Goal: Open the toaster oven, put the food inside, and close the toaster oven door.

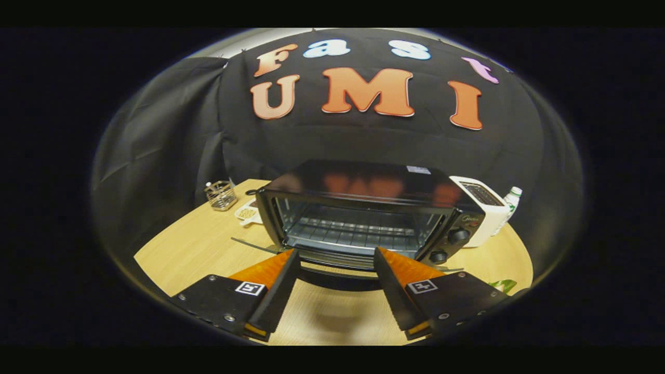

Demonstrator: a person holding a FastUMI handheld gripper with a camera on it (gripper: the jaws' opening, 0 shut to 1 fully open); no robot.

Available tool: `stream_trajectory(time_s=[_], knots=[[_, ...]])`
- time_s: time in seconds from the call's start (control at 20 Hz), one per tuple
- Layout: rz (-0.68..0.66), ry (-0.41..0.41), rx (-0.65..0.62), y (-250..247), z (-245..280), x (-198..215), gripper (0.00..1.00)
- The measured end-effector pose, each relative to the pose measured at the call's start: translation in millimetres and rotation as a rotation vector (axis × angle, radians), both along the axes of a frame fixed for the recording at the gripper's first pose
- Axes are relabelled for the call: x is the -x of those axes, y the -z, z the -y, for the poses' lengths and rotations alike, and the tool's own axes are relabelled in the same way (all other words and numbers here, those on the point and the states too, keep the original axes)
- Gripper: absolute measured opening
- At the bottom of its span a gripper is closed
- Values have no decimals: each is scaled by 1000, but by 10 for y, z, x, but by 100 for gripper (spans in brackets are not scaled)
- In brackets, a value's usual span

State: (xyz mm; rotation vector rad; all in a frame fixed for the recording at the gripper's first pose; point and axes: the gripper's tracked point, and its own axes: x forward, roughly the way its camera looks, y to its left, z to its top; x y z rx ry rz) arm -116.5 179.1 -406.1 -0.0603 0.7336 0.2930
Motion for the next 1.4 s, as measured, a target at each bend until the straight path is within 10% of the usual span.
stream_trajectory(time_s=[0.65, 1.05, 1.4], knots=[[-442, -74, -5, 1024, -25, 791, 84], [-341, -187, 66, 1106, 8, 692, 76], [-412, 2, -67, 688, 376, 703, 76]])
